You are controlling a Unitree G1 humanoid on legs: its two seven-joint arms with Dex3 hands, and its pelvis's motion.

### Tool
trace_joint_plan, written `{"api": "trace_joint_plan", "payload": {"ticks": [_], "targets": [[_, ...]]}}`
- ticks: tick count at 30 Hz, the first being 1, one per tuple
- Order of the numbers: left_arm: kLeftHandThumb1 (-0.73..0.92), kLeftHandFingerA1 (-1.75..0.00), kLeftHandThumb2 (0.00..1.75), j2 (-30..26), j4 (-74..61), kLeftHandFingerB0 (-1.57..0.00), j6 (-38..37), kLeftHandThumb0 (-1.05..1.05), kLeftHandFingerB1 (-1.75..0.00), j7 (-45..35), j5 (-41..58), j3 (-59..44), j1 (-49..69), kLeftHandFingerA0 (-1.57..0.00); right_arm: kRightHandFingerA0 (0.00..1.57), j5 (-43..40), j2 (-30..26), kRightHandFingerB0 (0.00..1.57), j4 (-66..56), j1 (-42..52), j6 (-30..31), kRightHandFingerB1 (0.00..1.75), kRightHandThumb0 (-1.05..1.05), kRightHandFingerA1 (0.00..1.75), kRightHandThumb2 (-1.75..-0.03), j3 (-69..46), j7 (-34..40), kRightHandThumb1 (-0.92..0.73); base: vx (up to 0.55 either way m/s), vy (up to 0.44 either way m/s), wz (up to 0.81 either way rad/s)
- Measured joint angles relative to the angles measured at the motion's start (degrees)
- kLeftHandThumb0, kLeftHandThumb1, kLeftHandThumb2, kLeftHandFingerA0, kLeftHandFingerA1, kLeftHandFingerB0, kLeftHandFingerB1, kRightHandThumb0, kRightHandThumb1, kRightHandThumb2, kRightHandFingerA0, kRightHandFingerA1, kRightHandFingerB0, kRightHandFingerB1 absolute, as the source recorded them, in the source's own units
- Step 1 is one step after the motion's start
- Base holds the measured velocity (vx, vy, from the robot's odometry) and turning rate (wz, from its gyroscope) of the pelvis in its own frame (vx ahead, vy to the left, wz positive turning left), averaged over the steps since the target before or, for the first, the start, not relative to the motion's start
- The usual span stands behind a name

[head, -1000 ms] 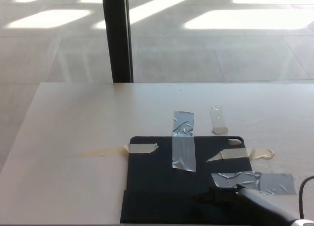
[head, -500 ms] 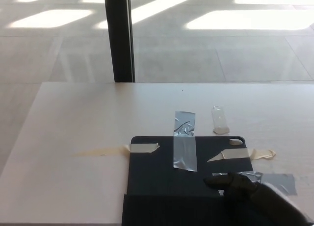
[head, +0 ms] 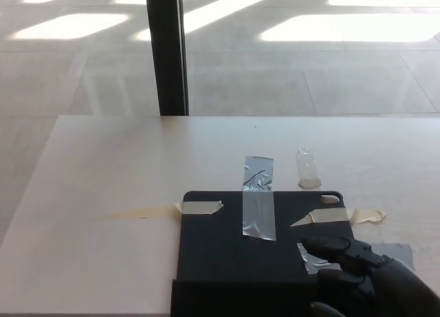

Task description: The robot uses its right hand to open a folded tablet cover kept in the middle of the desk

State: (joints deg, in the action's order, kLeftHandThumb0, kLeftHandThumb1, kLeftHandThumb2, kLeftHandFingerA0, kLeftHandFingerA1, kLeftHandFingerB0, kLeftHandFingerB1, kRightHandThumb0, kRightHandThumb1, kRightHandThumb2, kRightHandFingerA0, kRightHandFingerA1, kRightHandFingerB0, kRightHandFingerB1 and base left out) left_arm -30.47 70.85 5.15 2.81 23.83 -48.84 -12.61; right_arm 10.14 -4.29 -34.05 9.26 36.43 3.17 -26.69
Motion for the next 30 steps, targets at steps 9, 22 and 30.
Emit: {"api": "trace_joint_plan", "payload": {"ticks": [9, 22, 30], "targets": [[0.31, -0.91, 0.83, 0.0, 0.0, -0.64, 0.0, -0.49, -0.77, 0.0, 0.0, 0.1, 0.0, -0.88, 0.19, -3.3, 2.7, 0.03, -1.9, 0.2, 5.6, 0.39, -0.71, 0.59, -0.86, -3.9, -1.6, -0.48, 0.00, 0.000, 0.00], [0.31, -0.90, 0.83, 0.0, 0.0, -0.65, 0.0, -0.50, -0.78, 0.0, 0.0, 0.2, 0.0, -0.84, 0.19, -7.2, 4.1, 0.03, -4.1, 4.2, 15.5, 0.38, -0.69, 0.57, -0.86, -8.8, -5.0, -0.48, 0.00, 0.000, 0.00], [0.46, -0.89, 0.59, 0.0, 0.0, -0.74, 0.0, -0.45, -0.80, 0.0, 0.0, 0.2, 0.0, -0.84, 0.19, -10.1, 4.1, 0.03, -5.6, 6.8, 21.2, 0.41, -0.70, 0.56, -0.87, -13.5, -7.1, -0.50, 0.00, 0.000, 0.00]]}}
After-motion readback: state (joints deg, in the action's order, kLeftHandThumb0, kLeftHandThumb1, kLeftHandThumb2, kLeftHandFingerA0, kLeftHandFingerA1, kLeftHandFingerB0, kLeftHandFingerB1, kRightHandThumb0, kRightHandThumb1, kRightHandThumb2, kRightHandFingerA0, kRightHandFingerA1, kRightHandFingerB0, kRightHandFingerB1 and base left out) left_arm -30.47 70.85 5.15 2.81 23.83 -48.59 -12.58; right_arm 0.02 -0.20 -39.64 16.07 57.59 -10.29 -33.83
